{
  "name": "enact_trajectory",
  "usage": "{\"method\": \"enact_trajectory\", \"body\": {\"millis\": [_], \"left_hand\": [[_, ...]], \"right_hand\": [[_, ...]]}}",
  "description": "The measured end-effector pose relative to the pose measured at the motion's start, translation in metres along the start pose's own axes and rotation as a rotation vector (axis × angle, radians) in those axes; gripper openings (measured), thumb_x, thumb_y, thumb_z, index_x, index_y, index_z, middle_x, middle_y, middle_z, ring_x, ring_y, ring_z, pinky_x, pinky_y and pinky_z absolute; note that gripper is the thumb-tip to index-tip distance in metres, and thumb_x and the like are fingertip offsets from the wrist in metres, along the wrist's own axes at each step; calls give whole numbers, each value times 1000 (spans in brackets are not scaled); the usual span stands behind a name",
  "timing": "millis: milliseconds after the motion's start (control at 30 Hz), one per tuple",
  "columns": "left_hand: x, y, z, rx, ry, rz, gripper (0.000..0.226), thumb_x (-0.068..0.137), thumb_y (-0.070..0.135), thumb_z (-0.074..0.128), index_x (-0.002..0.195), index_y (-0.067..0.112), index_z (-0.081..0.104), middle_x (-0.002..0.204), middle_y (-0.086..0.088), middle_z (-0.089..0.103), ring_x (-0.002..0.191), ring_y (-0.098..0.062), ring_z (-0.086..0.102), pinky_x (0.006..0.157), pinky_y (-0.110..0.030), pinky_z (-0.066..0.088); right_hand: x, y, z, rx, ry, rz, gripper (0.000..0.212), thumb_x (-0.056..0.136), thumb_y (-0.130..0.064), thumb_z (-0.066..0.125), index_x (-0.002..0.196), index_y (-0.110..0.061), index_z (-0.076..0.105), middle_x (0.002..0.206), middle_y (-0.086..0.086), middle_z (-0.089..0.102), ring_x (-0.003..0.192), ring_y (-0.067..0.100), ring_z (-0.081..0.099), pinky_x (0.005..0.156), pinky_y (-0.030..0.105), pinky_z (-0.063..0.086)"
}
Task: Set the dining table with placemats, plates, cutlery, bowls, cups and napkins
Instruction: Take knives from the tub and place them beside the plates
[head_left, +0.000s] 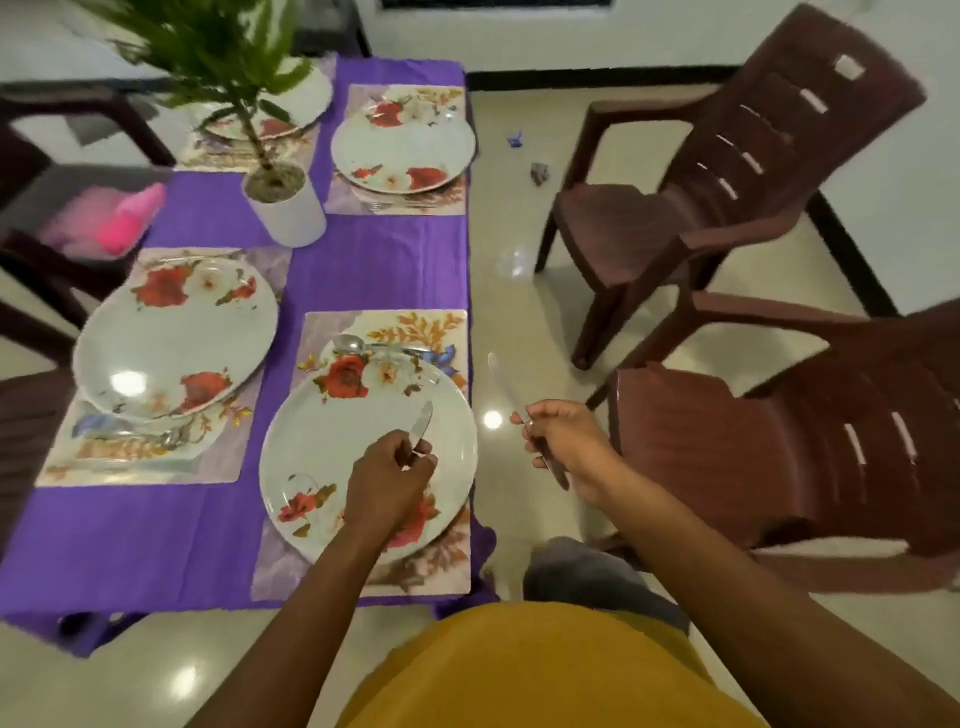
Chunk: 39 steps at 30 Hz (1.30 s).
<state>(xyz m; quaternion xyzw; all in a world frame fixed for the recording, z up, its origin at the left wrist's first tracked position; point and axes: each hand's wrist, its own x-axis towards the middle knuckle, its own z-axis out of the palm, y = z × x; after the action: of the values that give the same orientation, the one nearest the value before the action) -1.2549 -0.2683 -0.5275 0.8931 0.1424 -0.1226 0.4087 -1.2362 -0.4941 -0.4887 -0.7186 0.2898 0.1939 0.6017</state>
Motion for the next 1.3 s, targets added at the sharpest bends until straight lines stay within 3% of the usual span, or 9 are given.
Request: {"method": "enact_trajectory", "body": {"millis": [100, 233, 367, 467, 600, 767, 967, 1300], "left_hand": [[10, -4, -6, 60, 105, -46, 16, 92, 32, 73, 99, 21, 64, 96, 14, 65, 86, -8, 61, 72, -26, 45], [26, -5, -5, 177, 224, -212, 35, 93, 42, 71, 119, 21, 61, 110, 1, 61, 96, -20, 64, 81, -35, 54], [37, 4, 7, 212, 290, -378, 56, 88, 46, 76, 133, 19, 55, 137, -5, 55, 108, -30, 67, 87, -43, 58], [41, 16, 21, 222, 315, -511, 67, 86, 50, 77, 141, 21, 52, 152, -6, 49, 119, -34, 64, 93, -49, 57], [47, 39, 38, 246, 301, -660, 82, 87, 61, 71, 154, 26, 39, 168, -6, 30, 132, -35, 57, 98, -50, 53], [57, 55, 49, 263, 331, -749, 89, 90, 64, 66, 160, 26, 27, 172, -4, 20, 136, -34, 55, 101, -49, 54], [64, 61, 47, 259, 415, -820, 84, 86, 62, 72, 154, 26, 36, 168, -4, 27, 122, -31, 64, 90, -44, 59], [74, 62, 45, 263, 392, -922, 82, 84, 61, 75, 149, 28, 39, 162, -3, 35, 120, -28, 65, 90, -41, 60]], "right_hand": [[32, -34, 15, -143, -71, -48, 20, 97, -4, 62, 95, -18, 76, 101, 6, 73, 92, 22, 66, 77, 35, 57], [84, -76, 34, -245, -225, -101, 22, 90, 1, 68, 84, -19, 76, 93, 5, 75, 88, 25, 69, 83, 47, 61], [137, -111, 53, -362, -396, -125, 14, 88, 0, 73, 89, -14, 74, 90, 2, 73, 80, 21, 67, 71, 36, 57], [178, -128, 68, -511, -502, -205, 21, 86, 1, 74, 82, -20, 72, 84, -2, 72, 71, 15, 66, 59, 30, 52], [224, -141, 87, -718, -567, -383, 23, 83, 0, 69, 81, -22, 73, 81, -4, 71, 76, 18, 66, 66, 33, 54], [254, -160, 115, -950, -676, -589, 16, 82, -2, 69, 79, -17, 75, 74, -5, 68, 72, 19, 65, 64, 32, 52], [273, -168, 153, -1151, -719, -733, 20, 85, -2, 66, 95, -16, 76, 90, -3, 69, 86, 16, 61, 71, 24, 42], [284, -162, 172, -1270, -780, -823, 16, 84, -4, 67, 93, -16, 73, 94, 1, 72, 88, 23, 66, 74, 33, 56]]}}
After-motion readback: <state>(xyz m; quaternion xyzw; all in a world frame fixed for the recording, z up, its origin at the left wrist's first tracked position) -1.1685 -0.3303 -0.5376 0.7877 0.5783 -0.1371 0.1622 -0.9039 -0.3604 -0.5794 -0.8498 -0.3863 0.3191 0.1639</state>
